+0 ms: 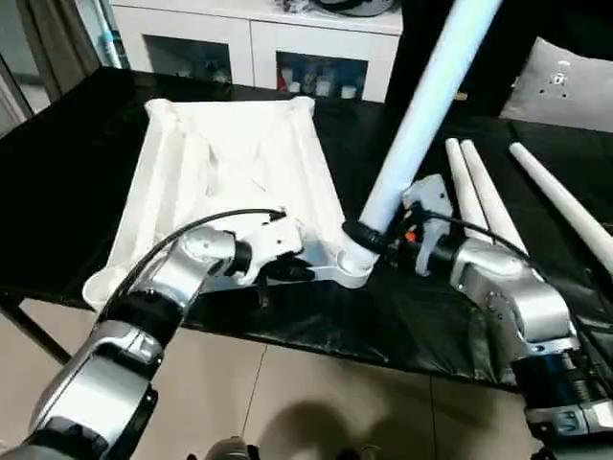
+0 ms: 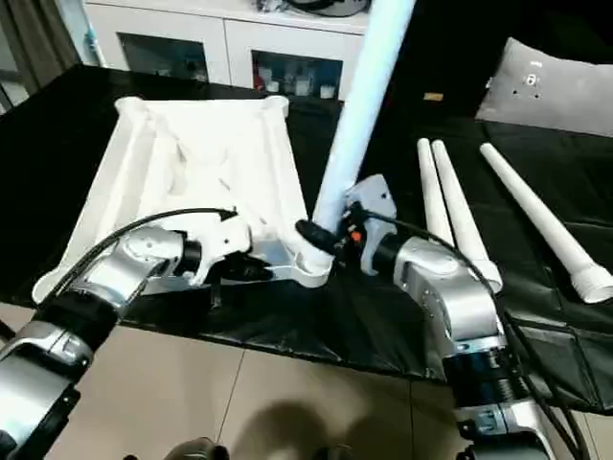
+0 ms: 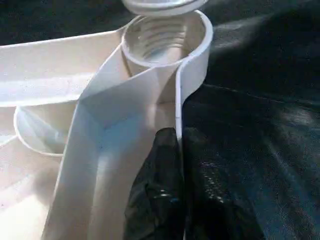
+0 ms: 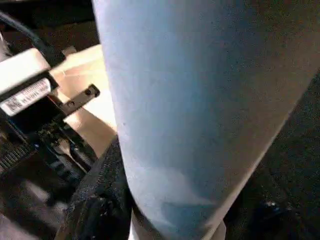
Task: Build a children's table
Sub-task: Insert table leg to table base
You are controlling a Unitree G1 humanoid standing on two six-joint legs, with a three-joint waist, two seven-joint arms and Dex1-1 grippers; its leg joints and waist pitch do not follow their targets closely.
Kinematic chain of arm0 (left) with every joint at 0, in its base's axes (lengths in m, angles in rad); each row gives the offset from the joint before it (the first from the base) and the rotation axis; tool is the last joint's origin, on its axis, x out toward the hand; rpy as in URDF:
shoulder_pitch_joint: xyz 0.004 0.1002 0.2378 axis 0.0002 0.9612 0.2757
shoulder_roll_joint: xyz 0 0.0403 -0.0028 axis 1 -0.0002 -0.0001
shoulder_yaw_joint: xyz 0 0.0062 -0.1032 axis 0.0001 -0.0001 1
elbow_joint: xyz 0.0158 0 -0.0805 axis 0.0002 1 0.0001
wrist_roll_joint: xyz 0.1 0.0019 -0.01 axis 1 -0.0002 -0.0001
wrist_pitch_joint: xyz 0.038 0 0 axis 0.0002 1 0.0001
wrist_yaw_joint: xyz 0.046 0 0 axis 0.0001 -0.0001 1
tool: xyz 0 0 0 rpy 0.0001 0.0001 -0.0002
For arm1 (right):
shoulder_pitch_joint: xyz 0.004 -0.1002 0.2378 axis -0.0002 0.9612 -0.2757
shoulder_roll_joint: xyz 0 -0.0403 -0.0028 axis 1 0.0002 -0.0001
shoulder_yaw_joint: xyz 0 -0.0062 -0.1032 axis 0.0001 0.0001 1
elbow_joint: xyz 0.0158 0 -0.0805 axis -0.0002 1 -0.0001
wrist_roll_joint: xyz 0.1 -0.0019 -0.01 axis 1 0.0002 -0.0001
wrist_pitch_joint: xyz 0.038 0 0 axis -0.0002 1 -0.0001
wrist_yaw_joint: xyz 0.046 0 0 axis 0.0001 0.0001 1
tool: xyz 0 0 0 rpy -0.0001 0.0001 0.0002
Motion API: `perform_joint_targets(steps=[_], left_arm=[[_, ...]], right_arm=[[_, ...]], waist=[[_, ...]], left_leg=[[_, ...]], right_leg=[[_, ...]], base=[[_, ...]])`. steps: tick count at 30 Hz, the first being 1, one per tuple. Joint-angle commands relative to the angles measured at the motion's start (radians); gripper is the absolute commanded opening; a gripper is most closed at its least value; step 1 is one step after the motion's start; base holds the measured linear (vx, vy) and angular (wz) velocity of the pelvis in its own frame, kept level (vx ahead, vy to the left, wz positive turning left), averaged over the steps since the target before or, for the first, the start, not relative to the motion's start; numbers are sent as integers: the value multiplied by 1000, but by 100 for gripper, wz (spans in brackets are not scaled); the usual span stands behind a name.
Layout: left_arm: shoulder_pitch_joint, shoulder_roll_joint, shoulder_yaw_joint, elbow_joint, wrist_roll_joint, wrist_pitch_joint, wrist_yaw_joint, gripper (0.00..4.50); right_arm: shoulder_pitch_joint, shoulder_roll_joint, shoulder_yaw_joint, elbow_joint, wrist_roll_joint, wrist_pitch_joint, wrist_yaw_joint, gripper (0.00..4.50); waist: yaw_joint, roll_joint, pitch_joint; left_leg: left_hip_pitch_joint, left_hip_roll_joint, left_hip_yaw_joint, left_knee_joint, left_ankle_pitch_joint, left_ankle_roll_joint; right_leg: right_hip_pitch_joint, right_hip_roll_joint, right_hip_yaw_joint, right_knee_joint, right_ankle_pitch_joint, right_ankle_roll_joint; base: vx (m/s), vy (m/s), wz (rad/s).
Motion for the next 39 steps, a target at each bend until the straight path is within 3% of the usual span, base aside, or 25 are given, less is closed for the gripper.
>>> perform_joint_targets(steps=[1, 5, 11, 18, 39], left_arm=[[6, 19, -10, -20, 21, 0, -26, 0], [19, 32, -11, -52, 18, -23, -56, 0], [67, 51, 8, -141, -20, -41, -106, 0], [98, 57, 12, -171, -13, -33, -92, 0], [103, 68, 22, -211, -16, -16, -120, 0]], right_arm=[[-22, -4, 10, 11, -9, 10, 3, 191], [-27, -6, 24, 26, -19, 17, 7, 191], [-19, -8, 48, 48, -29, 28, 32, 191], [-7, -8, 69, 34, -14, 59, 64, 191], [-5, -32, 88, 17, -13, 111, 119, 191]], waist=[[2, -3, -78], [3, 0, -80], [7, -1, -82], [7, -4, -78], [5, -4, -72]], left_leg=[[16, 57, -27, -80, -219, 11], [13, 57, -23, -79, -188, 16], [16, 61, -21, -80, -180, 16], [17, 60, -21, -82, -198, 9], [18, 59, -21, -84, -204, 13]], right_leg=[[50, -102, 56, -88, -372, -142], [52, -100, 57, -79, -292, -177], [54, -101, 59, -74, -270, -187], [52, -103, 60, -79, -329, -167], [49, -101, 61, -83, -349, -156]], base=[[0, 0, 0], [0, 0, 0], [0, 0, 0], [0, 0, 0], [0, 0, 0]])
